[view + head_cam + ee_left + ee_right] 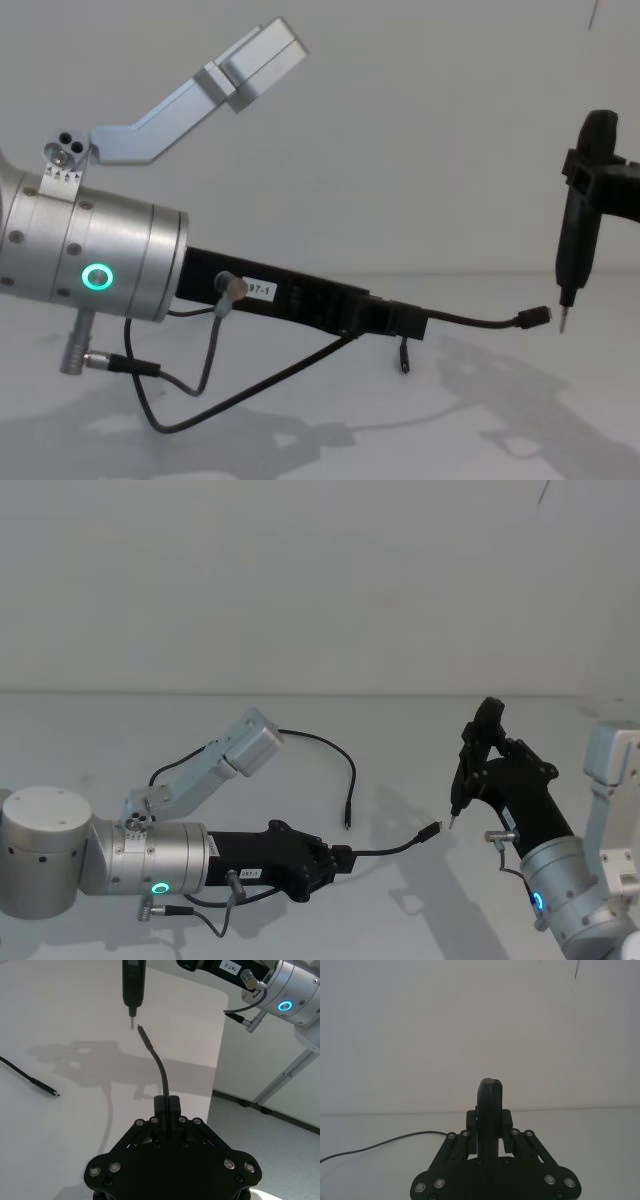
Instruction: Pick up the data cable with the one hand.
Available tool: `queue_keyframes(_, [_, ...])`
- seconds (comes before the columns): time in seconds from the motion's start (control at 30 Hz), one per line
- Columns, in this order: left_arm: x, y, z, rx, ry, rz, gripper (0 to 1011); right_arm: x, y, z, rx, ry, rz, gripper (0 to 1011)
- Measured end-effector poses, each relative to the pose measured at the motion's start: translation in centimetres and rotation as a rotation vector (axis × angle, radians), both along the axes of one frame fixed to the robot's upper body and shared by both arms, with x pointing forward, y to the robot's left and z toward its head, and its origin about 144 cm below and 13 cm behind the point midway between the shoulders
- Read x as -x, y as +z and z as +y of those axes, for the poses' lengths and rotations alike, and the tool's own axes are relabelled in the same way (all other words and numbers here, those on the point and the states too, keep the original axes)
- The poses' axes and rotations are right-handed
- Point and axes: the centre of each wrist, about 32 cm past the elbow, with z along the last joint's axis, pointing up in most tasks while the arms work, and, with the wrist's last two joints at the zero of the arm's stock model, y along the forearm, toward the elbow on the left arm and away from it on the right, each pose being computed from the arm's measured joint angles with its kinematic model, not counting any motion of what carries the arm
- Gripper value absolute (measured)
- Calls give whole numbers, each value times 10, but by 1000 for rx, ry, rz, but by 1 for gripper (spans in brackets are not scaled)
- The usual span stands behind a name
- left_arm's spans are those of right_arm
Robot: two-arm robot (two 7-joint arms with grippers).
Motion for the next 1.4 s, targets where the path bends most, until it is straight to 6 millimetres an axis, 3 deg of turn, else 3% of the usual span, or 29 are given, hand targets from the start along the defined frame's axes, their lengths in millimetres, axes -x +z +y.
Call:
queue_keyframes(0.57, [0, 0, 0, -1, 0, 1, 40, -2, 6, 2, -6, 21, 20, 279])
queue_keyframes(1.4, [0, 0, 0, -1, -1, 1, 40, 2, 17, -11, -55, 45, 78, 279])
